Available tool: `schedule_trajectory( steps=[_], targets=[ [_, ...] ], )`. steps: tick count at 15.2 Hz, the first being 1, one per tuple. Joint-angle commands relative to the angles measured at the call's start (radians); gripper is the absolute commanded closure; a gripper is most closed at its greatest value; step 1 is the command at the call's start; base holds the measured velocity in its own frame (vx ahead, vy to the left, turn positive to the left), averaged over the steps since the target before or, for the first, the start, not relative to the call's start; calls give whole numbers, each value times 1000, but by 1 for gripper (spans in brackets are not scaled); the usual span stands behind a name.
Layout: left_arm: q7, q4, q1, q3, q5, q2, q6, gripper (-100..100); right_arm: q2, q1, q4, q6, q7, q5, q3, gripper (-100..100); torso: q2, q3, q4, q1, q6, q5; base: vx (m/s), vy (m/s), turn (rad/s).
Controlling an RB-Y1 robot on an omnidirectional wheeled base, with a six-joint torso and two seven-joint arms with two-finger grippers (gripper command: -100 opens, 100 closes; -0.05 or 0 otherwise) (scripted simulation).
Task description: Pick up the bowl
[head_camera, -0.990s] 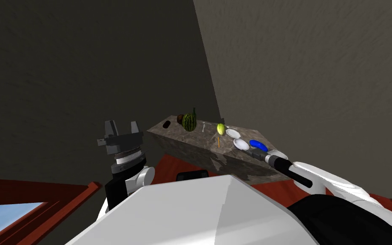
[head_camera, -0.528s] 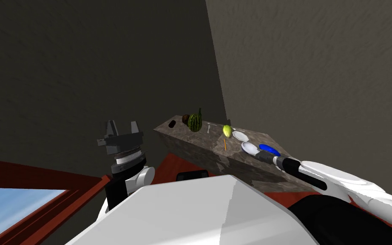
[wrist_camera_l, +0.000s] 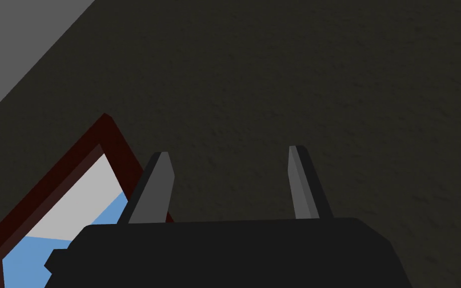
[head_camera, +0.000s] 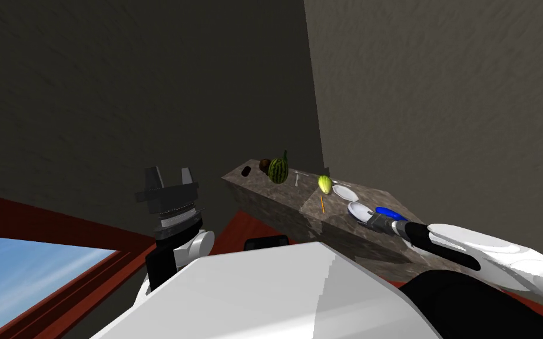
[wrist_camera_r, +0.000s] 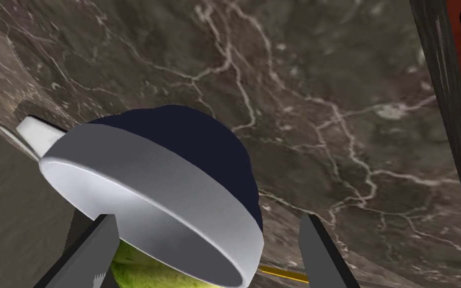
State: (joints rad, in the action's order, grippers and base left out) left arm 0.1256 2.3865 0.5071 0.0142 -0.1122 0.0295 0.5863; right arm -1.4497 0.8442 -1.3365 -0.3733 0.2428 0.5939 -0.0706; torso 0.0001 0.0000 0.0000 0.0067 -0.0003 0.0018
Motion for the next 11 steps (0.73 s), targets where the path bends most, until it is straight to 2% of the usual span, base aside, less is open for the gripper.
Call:
schedule_trajectory(
  steps=[1, 3, 4, 7, 8, 10, 11],
  targets=[
    [0, 0, 0, 0, 0, 0, 0, 0, -19, 28, 11, -4, 9, 15, 3, -100, 0, 0, 0, 0, 0, 0, 39, 71, 118],
    [0, 0, 0, 0, 0, 0, 0, 0, -62, 63, 53, -12, 20, 47, 33, -100, 0, 0, 0, 0, 0, 0, 59, 86, 175],
    [0, 0, 0, 0, 0, 0, 0, 0, -62, 63, 53, -12, 20, 47, 33, -100, -1, -1, 0, 1, 0, 0, 55, 90, 118],
    [0, 0, 0, 0, 0, 0, 0, 0, -108, 105, 101, -24, 33, 87, 74, -100, -1, -1, 0, 1, 0, 0, 52, 91, 146],
    [0, 0, 0, 0, 0, 0, 0, 0, -108, 105, 101, -24, 33, 87, 74, -100, -1, -1, 0, 1, 0, 0, 54, 68, 99],
    [0, 0, 0, 0, 0, 0, 0, 0, -135, 133, 128, -33, 40, 111, 102, -100, -1, 0, 0, -1, 0, 0, 55, 68, 97],
    [0, 0, 0, 0, 0, 0, 0, 0, -135, 131, 128, -33, 40, 111, 102, -100, -1, -1, 0, -1, 0, -1, 55, 65, 125]
  ],
)
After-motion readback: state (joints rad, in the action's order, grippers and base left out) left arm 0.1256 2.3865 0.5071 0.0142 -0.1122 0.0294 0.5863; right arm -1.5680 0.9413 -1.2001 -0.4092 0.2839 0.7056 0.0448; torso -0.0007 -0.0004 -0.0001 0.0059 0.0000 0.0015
